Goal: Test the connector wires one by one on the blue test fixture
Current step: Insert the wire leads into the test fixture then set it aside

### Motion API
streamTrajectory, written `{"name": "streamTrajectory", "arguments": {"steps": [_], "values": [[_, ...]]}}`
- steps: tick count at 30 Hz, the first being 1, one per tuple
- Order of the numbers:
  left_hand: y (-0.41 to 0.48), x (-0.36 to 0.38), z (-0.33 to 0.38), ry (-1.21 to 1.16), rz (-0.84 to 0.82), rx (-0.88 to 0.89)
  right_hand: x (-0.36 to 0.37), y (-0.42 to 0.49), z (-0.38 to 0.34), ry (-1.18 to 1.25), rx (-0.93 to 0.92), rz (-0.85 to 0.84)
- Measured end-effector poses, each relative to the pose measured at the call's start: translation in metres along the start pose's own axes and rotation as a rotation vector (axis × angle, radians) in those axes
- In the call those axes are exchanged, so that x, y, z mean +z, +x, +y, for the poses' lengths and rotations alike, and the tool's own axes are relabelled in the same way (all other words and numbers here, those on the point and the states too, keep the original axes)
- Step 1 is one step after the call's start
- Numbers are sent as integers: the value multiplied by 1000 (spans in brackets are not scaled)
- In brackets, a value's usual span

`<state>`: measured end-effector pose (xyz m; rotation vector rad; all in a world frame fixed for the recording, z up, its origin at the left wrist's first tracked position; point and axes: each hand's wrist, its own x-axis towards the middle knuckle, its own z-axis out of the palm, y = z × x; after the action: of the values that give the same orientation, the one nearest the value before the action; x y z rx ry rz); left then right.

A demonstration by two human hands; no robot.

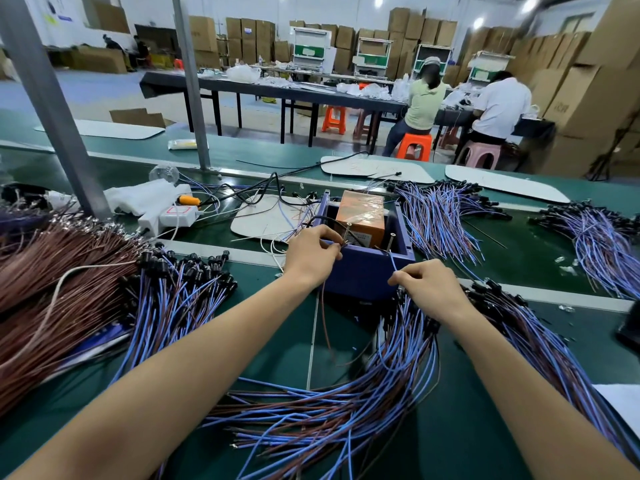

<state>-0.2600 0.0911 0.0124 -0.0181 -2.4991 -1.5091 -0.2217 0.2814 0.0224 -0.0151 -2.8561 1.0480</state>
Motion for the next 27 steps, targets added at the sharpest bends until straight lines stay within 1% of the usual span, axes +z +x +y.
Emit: {"name": "streamTrajectory", "arguments": {"steps": [9, 18, 22, 27], "values": [[-2, -2, -1, 31, 0, 17, 3, -1, -3, -8, -39, -4], [-2, -1, 0, 39, 49, 15, 4, -5, -2, -8, -62, 15], [0, 0, -2, 34, 52, -3, 6, -4, -1, -25, -61, 30], [-4, -3, 2, 48, 24, -7, 6, -7, -3, 9, -51, 19]]}}
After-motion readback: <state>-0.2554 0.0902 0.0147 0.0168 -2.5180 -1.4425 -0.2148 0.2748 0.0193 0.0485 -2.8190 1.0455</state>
